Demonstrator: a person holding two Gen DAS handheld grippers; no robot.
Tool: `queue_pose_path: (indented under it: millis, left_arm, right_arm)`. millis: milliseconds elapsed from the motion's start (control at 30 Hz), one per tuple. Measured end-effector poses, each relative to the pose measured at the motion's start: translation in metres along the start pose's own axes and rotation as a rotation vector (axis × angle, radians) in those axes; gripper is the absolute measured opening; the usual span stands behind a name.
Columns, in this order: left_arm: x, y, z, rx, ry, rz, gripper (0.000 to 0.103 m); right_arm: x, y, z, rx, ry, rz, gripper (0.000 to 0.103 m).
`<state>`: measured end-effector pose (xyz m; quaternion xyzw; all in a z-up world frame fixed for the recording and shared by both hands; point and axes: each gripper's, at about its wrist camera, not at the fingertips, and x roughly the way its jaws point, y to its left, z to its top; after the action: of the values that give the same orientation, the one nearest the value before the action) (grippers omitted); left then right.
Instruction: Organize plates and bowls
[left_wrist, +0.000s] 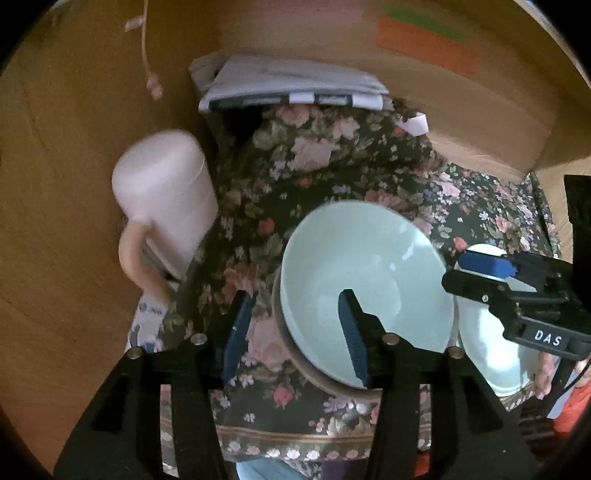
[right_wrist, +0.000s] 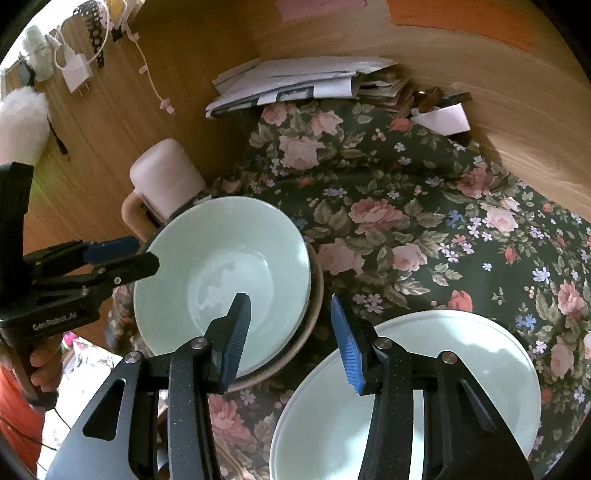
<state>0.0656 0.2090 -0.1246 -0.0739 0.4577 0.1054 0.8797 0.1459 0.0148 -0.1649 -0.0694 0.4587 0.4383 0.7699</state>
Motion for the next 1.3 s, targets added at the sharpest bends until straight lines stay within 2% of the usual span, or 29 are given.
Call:
queue_pose_path:
  millis: [200,433,733,767,967,1133,1300]
  left_arm:
    - [0.013,0.008,-0.016,-0.06,0.044,-0.052,0.049]
    - [0.027,0.015,-0.024,-0.142,0.066,-0.16,0.049]
    - [0.043,0.012,-0.027,-0.166,0.098,-0.202,0.047]
    - [0.044,0.011,-0.027,-0.166,0.103,-0.205,0.045]
    - [0.048,0.005,-0.024,-0.152,0.099,-0.151,0.043]
    - [0.047,-0.006,-0.02,-0.128,0.106,-0.084,0.043]
    - [0.046,-0.005,-0.019,-0.148,0.111,-0.092,0.043]
  right_arm:
    - [0.018,-0.002,-0.001,-0.024,0.058,0.001,0.042]
    - [0.036,-0.007,0.0,-0.017,0.107,0.011,0.042]
    - [0.056,-0.005,0.003,-0.002,0.175,0.071,0.042]
    - [0.056,-0.004,0.003,-0.005,0.172,0.071,0.038]
    - [0.06,-0.004,0.004,-0.003,0.162,0.065,0.033]
    - [0.056,-0.001,0.003,-0.013,0.152,0.042,0.033]
    - [0.049,-0.004,0.003,0.006,0.139,0.048,0.033]
